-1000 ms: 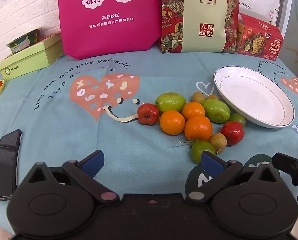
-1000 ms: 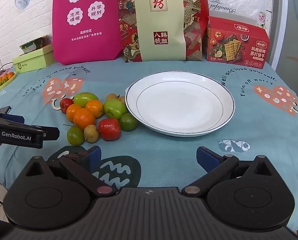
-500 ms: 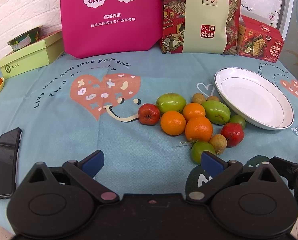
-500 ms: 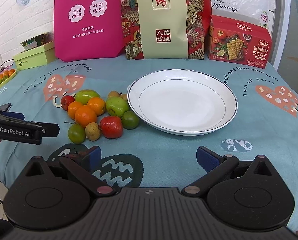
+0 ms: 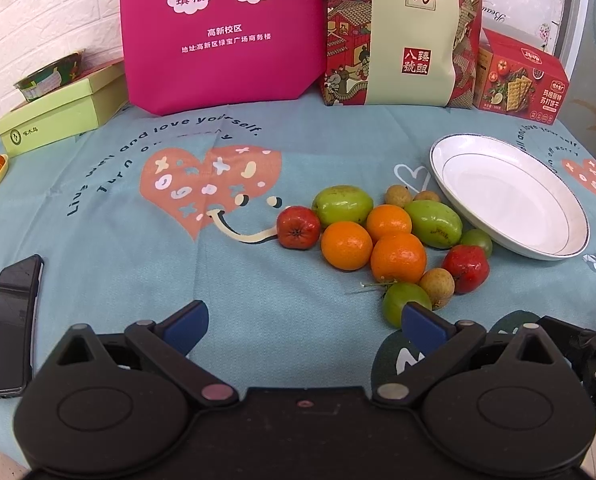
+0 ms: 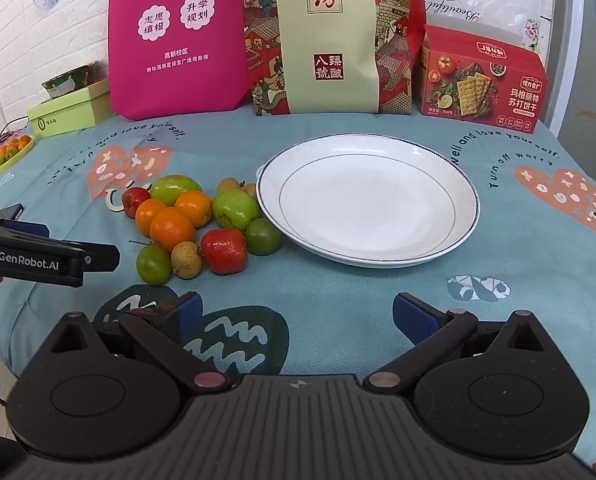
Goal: Organize fruits
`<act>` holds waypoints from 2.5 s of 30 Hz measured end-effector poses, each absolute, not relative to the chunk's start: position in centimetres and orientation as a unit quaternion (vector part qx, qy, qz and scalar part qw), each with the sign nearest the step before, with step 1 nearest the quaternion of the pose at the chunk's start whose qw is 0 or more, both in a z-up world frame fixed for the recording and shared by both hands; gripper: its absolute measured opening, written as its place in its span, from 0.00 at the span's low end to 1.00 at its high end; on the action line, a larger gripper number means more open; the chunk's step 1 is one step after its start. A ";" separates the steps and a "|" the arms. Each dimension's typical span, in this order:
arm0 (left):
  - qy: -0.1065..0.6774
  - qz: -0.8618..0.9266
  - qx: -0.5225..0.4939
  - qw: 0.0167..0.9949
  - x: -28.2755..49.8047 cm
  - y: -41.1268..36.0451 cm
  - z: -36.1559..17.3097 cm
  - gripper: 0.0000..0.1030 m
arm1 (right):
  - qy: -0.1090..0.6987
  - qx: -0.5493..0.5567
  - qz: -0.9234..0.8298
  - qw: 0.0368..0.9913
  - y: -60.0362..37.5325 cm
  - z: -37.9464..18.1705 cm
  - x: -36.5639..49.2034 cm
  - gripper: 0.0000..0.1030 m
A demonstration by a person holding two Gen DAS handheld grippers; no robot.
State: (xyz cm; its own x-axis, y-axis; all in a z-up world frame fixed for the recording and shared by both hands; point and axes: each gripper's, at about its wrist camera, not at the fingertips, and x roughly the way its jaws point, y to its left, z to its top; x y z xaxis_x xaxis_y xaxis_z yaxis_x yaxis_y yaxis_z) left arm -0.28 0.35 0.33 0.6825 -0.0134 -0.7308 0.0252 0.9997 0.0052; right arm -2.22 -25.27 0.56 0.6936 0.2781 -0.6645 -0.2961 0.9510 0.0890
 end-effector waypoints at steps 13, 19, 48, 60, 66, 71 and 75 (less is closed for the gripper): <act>0.405 -0.008 0.006 0.914 0.2 0.4 -0.1 1.00 | 0.367 -0.012 0.158 0.917 -25.2 0.1 -1.8 1.00; 0.408 -0.008 0.004 0.913 0.4 0.4 -0.2 1.00 | 0.370 -0.011 0.160 0.915 -25.0 -0.1 -1.5 1.00; 0.405 -0.017 -0.002 0.914 1.0 0.7 -0.1 1.00 | 0.347 0.005 0.192 0.918 -24.9 -0.5 -1.2 1.00; 0.408 -0.091 -0.040 0.907 0.1 2.7 0.0 1.00 | 0.344 0.003 0.254 0.904 -22.7 -1.8 0.4 0.87; 0.423 -0.139 -0.060 0.893 0.4 1.9 -0.6 0.91 | 0.328 -0.015 0.268 0.906 -22.2 -1.7 1.6 0.74; 0.430 -0.160 -0.058 0.886 1.1 0.8 -1.2 0.80 | 0.327 -0.008 0.270 0.906 -22.3 -1.8 2.1 0.73; 0.432 -0.170 -0.068 0.883 2.0 0.4 -1.4 0.81 | 0.331 0.002 0.285 0.899 -22.6 -1.8 1.7 0.54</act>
